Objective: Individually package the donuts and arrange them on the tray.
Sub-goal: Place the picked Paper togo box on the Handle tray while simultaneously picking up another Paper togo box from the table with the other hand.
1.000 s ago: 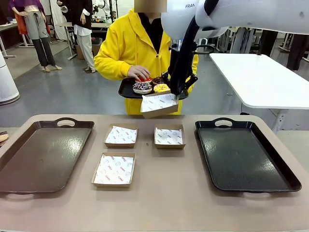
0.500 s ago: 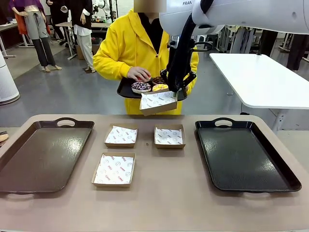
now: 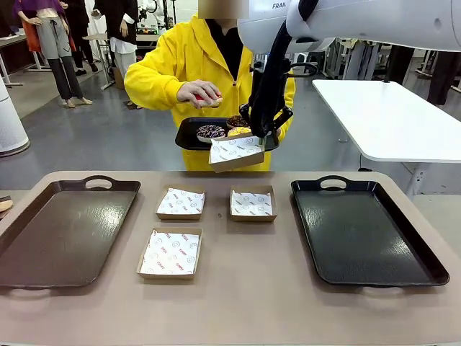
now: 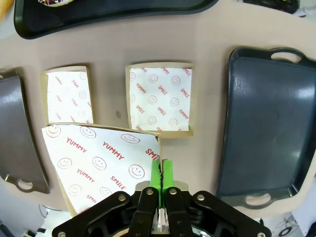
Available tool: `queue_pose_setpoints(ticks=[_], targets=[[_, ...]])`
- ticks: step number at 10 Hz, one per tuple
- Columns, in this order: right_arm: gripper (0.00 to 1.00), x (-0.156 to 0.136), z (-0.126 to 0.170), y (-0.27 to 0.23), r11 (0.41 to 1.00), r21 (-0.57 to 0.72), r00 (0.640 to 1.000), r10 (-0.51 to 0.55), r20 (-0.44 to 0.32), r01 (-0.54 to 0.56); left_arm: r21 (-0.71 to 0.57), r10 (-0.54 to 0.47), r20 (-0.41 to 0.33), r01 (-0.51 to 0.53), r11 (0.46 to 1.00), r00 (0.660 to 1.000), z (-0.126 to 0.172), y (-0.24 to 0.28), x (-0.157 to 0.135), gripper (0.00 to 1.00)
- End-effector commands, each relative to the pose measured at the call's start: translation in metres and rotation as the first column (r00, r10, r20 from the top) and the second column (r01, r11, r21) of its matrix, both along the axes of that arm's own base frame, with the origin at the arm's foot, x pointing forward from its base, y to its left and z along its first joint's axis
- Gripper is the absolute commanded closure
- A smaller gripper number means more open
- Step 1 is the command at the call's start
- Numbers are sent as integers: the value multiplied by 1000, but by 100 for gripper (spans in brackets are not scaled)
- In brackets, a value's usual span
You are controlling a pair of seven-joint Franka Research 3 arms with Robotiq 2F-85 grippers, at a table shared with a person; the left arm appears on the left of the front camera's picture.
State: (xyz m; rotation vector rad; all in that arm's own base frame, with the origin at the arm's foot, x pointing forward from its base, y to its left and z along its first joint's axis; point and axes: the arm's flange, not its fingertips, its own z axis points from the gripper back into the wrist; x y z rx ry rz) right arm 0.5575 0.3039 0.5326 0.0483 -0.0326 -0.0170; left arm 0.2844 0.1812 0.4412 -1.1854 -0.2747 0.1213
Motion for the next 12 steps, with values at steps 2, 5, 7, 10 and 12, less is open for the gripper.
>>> queue_pose_setpoints(ticks=[2, 5, 7, 10, 12], targets=[[100, -4, -1, -2, 1000, 10, 1000, -4, 2, 4, -15, -1, 17, 1, 1000, 1000, 1, 1, -1, 0], [100, -4, -1, -2, 1000, 10, 1000, -4, 2, 4, -15, -1, 17, 1, 1000, 1000, 1, 1, -1, 0], [100, -4, -1, -2, 1000, 10, 1000, -4, 2, 4, -15, -1, 17, 1, 1000, 1000, 1, 1, -1, 0], [100, -4, -1, -2, 1000, 10, 1000, -4, 2, 4, -15, -1, 17, 1, 1000, 1000, 1, 1, -1, 0], [100, -4, -1, -2, 1000, 10, 1000, -4, 2, 4, -15, -1, 17, 1, 1000, 1000, 1, 1, -1, 0]])
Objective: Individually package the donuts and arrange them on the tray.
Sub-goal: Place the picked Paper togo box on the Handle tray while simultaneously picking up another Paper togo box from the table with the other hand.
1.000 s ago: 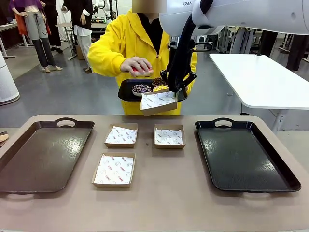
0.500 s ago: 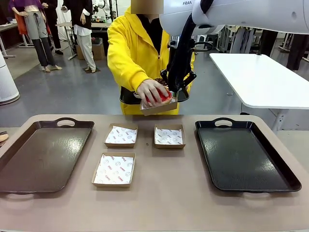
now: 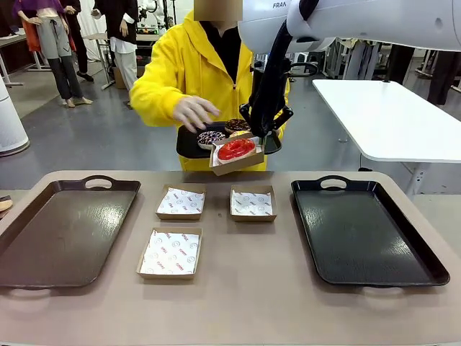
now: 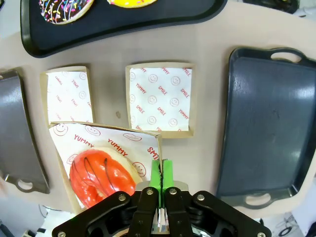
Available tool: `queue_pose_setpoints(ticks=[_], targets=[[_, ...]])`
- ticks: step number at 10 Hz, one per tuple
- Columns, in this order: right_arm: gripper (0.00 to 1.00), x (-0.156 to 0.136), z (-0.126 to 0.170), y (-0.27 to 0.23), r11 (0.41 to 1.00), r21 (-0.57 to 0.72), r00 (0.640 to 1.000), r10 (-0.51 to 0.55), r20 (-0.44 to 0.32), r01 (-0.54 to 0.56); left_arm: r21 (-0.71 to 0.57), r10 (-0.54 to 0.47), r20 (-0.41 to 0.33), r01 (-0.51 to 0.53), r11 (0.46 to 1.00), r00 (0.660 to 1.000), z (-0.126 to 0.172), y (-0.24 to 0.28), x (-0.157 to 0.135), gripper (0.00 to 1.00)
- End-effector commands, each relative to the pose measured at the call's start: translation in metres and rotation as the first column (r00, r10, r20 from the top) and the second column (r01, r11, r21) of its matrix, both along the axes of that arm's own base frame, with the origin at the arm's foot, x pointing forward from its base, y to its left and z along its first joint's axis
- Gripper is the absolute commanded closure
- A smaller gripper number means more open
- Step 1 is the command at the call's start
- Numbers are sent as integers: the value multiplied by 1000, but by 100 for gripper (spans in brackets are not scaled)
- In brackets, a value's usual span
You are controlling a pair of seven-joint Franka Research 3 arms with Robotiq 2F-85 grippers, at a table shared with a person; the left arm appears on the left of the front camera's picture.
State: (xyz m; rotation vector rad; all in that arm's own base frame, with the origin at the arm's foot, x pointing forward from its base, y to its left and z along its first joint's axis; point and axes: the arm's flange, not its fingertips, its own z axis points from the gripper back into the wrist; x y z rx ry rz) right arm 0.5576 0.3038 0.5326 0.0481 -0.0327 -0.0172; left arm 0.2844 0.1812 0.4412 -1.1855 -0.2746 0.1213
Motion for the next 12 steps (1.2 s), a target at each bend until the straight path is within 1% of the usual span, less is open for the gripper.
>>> queue_pose_setpoints(ticks=[1, 3, 4, 5, 6, 7, 8, 9, 10, 11, 12], targets=[[100, -4, -1, -2, 1000, 10, 1000, -4, 2, 4, -15, 0, 17, 1, 1000, 1000, 1, 1, -1, 0], [100, -4, -1, -2, 1000, 10, 1000, -4, 2, 4, -15, 0, 17, 1, 1000, 1000, 1, 1, -1, 0], [99, 0, 0, 0, 1000, 0, 1000, 0, 0, 0, 0, 0, 0, 0, 1000, 1000, 0, 0, 0, 0], [99, -13, 8, -12, 999, -15, 999, 28, 32, -28, 29, -30, 5, 30, 999, 1000, 19, -16, -4, 0], [99, -25, 20, -31, 1000, -26, 999, 8, 54, -7, 57, -55, -2, 55, 997, 999, 42, -35, 2, 0], [99, -38, 32, -57, 1000, -9, 997, -28, 78, 29, 112, -84, -30, 87, 990, 996, 63, -55, 11, 0], [99, -53, 41, -90, 996, 25, 992, -83, 91, 81, 184, -132, -62, 142, 973, 989, 82, -84, 16, 0], [99, -66, 42, -115, 993, 35, 990, -111, 86, 108, 246, -170, -118, 194, 950, 978, 95, -111, 22, 0], [99, -78, 37, -139, 992, 30, 989, -123, 78, 121, 319, -174, -150, 215, 923, 973, 101, -139, 26, 0], [99, -88, 27, -160, 993, 13, 989, -116, 96, 115, 382, -181, -189, 242, 892, 965, 101, -167, 28, 0], [99, -98, 16, -176, 994, 23, 988, -105, 116, 103, 466, -174, -231, 266, 844, 957, 97, -199, 33, 0]])
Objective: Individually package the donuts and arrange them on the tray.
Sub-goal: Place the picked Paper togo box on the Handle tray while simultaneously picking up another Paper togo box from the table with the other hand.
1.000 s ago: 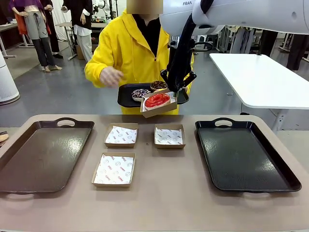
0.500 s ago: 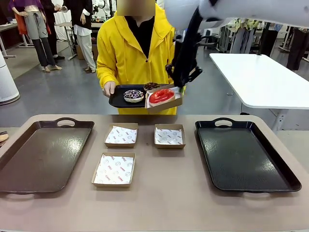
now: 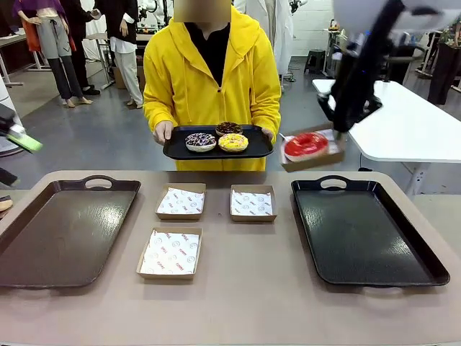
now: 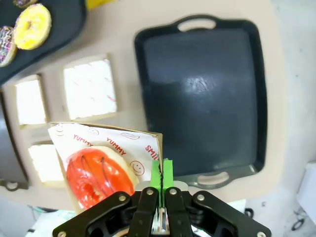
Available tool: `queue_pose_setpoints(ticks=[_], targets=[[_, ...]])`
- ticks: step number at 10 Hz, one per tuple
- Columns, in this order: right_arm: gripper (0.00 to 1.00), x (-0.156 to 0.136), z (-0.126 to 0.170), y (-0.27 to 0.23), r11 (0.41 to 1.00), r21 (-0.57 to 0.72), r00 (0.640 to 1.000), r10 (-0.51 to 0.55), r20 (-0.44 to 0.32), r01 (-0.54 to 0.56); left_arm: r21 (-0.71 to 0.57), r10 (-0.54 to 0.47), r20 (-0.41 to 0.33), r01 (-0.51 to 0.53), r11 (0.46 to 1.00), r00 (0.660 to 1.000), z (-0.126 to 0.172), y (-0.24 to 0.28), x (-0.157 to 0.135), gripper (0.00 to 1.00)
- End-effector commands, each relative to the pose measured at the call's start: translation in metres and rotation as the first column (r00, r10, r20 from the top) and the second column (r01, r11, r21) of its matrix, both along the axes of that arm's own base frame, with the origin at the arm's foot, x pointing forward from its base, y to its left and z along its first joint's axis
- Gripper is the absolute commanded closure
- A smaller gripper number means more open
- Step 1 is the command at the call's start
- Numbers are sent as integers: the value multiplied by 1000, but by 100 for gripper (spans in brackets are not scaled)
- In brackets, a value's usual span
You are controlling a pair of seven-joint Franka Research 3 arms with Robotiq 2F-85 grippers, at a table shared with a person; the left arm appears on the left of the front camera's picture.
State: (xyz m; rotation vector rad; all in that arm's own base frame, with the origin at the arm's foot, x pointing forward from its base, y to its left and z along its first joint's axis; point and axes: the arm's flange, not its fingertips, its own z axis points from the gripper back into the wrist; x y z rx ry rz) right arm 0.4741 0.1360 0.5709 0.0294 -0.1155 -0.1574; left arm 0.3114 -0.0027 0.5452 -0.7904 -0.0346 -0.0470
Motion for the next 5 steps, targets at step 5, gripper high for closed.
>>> queue_pose_setpoints(ticks=[5], targets=[[99, -36, -83, -37, 994, -12, 993, 110, 47, -109, 438, -7, -62, 33, 899, 998, -59, -117, 8, 0]])
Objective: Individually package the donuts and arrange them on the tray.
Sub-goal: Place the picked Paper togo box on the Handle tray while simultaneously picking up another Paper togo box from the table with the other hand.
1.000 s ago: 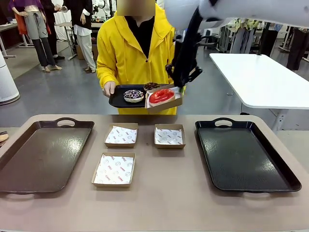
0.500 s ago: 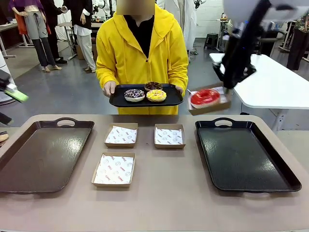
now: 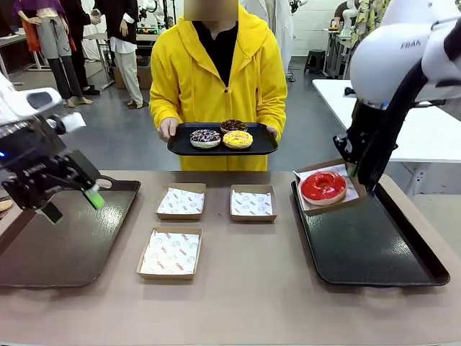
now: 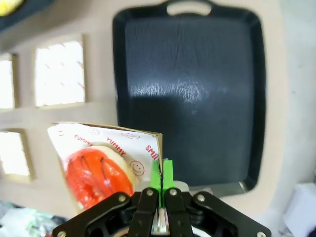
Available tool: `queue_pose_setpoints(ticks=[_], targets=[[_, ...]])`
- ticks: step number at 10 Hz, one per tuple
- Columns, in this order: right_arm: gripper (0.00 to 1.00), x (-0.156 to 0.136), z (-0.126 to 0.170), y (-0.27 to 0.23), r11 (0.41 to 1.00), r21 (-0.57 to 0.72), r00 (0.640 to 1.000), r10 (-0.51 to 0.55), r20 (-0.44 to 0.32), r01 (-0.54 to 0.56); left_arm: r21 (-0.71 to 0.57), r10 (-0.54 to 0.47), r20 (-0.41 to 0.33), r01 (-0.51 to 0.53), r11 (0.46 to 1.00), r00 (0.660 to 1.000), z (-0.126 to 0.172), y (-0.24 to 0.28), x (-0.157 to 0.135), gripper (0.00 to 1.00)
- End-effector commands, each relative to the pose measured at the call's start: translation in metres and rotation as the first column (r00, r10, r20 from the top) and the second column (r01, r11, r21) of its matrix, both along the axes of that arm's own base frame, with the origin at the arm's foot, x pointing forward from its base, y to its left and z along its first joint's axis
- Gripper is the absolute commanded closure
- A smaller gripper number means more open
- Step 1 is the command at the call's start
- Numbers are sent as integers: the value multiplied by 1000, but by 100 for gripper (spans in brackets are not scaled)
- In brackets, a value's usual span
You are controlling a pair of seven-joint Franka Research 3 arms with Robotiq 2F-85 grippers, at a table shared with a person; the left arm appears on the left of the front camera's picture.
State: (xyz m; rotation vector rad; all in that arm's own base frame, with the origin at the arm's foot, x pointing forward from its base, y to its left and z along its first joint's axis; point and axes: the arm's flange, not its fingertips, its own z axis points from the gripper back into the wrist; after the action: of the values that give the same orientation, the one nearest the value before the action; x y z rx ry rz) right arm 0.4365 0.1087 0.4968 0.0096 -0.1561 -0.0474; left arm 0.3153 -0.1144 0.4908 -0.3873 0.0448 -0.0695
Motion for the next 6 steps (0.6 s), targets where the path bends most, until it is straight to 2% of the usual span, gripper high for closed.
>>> queue_pose_setpoints(ticks=[1, 4, 6], targets=[[99, 5, -21, -12, 1000, 27, 1000, -6, -11, 6, 50, 29, 6, -29, 998, 1000, -12, -14, 8, 0], [99, 14, -45, -16, 999, 33, 998, -18, -56, 20, 115, 41, 25, -43, 992, 999, -38, -30, 24, 0], [99, 9, -42, -14, 1000, 1, 998, -27, -59, 27, 158, 37, 43, -43, 986, 998, -52, -43, 34, 0]])
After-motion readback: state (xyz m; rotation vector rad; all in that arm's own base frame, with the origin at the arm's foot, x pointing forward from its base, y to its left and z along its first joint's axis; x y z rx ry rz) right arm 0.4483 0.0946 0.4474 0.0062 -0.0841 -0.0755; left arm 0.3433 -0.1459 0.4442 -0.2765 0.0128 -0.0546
